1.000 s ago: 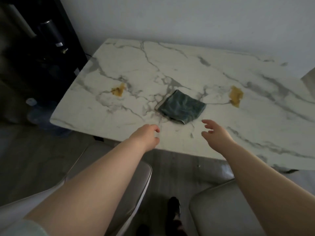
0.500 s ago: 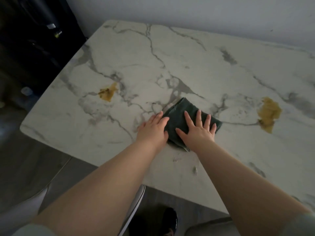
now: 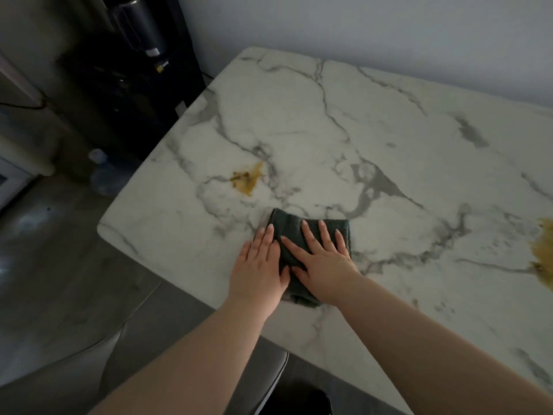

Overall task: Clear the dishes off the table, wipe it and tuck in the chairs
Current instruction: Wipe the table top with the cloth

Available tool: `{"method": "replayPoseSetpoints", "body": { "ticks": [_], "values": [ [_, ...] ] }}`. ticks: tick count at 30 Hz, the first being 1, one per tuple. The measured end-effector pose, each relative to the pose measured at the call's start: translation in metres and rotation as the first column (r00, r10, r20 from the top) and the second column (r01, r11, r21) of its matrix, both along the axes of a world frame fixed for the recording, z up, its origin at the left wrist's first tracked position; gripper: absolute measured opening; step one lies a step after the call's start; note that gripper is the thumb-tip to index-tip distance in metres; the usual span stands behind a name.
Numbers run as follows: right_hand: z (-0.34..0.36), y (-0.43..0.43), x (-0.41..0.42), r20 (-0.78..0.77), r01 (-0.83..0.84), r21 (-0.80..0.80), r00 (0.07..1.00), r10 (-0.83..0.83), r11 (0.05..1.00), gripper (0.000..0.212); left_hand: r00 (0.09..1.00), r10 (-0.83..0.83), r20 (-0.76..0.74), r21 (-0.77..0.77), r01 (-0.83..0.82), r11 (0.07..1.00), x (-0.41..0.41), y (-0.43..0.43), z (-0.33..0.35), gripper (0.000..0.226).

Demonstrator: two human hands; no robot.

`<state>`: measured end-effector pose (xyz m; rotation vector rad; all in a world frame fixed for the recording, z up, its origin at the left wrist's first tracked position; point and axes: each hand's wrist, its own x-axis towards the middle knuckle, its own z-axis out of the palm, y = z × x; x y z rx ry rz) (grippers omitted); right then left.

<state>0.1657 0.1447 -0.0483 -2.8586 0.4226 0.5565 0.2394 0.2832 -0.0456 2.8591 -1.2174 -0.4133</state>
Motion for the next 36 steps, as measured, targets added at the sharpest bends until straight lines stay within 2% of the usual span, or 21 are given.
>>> {"method": "replayPoseSetpoints", "body": {
  "ticks": [5, 11, 18, 22, 27, 36],
  "values": [
    [0.002, 0.05, 0.06, -0.01, -0.077, -0.016, 0.997, 0.077, 0.997, 0.056, 0.982, 0.187, 0.014, 0.017, -0.187, 0.982, 0.037, 0.039, -0.002, 0.061],
    [-0.006, 0.061, 0.132, 0.034, -0.192, -0.012, 0.981, 0.192, 0.981, 0.058, 0.933, 0.356, -0.05, -0.081, -0.359, 0.93, 0.095, 0.051, -0.008, 0.065],
    [-0.012, 0.036, 0.203, 0.111, -0.428, -0.033, 0.896, 0.429, 0.903, 0.054, 0.83, 0.555, 0.052, -0.055, -0.552, 0.832, 0.139, 0.035, -0.013, 0.058],
    [-0.014, 0.007, 0.239, 0.115, -0.438, -0.049, 0.89, 0.441, 0.898, 0.055, 0.841, 0.538, 0.055, -0.05, -0.536, 0.843, 0.174, 0.01, -0.015, 0.059],
    [-0.016, -0.05, 0.256, 0.109, -0.344, -0.046, 0.931, 0.347, 0.938, 0.055, 0.911, 0.412, 0.025, 0.018, -0.413, 0.911, 0.208, -0.042, -0.014, 0.061],
    [-0.018, -0.09, 0.189, 0.091, -0.14, -0.07, 0.985, 0.146, 0.988, 0.057, 0.964, 0.266, 0.019, 0.033, -0.266, 0.963, 0.163, -0.089, -0.023, 0.061]
  ]
}}
